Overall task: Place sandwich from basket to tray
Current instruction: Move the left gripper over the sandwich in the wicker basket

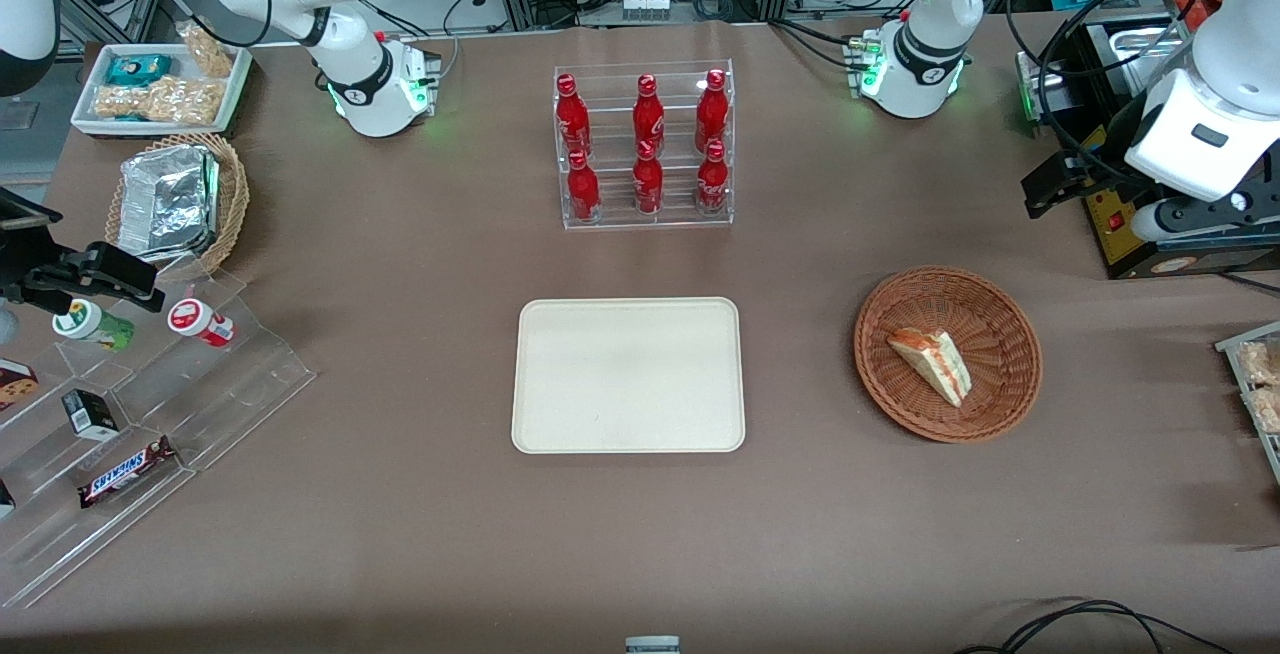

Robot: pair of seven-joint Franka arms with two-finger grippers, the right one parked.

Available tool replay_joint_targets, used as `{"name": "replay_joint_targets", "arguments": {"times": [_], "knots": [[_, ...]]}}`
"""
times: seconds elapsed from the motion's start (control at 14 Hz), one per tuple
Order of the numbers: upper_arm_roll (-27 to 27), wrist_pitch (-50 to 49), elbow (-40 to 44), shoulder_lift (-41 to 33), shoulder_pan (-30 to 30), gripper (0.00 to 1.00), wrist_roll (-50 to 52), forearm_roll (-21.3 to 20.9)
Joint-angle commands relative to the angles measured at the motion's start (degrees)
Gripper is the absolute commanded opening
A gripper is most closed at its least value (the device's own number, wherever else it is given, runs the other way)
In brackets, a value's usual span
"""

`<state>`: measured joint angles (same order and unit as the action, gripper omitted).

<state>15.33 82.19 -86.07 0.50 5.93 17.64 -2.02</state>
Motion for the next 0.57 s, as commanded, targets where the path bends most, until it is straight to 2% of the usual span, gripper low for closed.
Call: {"name": "replay_joint_targets", "arguments": {"times": [0.0, 0.5], "knots": [[0.05, -1.06, -0.23, -1.20, -0.22, 1.00, 0.12, -0.79], [0.14, -2.02, -0.67, -0.24, -0.31, 1.00, 0.91, -0.71]]}}
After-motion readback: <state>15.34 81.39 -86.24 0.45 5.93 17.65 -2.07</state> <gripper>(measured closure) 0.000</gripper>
